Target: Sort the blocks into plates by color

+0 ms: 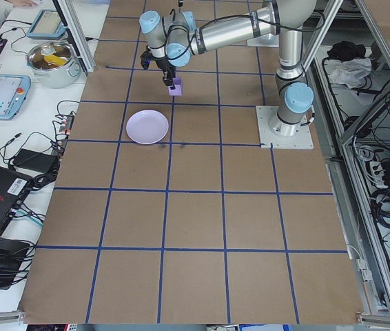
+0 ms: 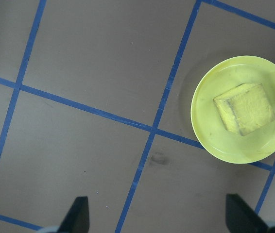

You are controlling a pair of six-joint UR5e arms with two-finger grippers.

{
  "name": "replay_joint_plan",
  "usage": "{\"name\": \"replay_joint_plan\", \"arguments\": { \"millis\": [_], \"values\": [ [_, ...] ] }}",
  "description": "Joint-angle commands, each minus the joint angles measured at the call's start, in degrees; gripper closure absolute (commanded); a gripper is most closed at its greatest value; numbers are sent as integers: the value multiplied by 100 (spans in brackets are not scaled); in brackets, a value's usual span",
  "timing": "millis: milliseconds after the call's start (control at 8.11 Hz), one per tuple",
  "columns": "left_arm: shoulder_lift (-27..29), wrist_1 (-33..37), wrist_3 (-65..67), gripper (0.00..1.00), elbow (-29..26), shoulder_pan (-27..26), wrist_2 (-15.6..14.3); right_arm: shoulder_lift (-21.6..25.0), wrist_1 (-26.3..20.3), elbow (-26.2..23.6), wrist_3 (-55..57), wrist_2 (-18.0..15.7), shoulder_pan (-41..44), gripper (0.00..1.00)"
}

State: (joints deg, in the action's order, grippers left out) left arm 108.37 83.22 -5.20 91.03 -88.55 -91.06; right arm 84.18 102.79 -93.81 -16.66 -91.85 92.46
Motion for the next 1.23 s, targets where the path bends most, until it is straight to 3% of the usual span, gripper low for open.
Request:
{"name": "replay_joint_plan", "arguments": {
  "millis": [0, 247, 740, 986, 1110],
  "values": [
    [559, 116, -482, 87, -794, 311, -26, 28, 4, -94, 5, 0, 0, 0],
    [1088, 282, -990, 87, -1420, 819, -228, 28, 4, -94, 5, 0, 0, 0],
    [1695, -287, -1238, 85, -1536, 1006, -263, 28, 4, -94, 5, 0, -9, 0],
    [1713, -315, -1247, 81, -1483, 1006, -255, 28, 4, -94, -4, 0, 0, 0],
    [1731, -576, -1238, 58, -1448, 1006, -263, 28, 4, -94, 5, 0, -9, 0]
  ]
}}
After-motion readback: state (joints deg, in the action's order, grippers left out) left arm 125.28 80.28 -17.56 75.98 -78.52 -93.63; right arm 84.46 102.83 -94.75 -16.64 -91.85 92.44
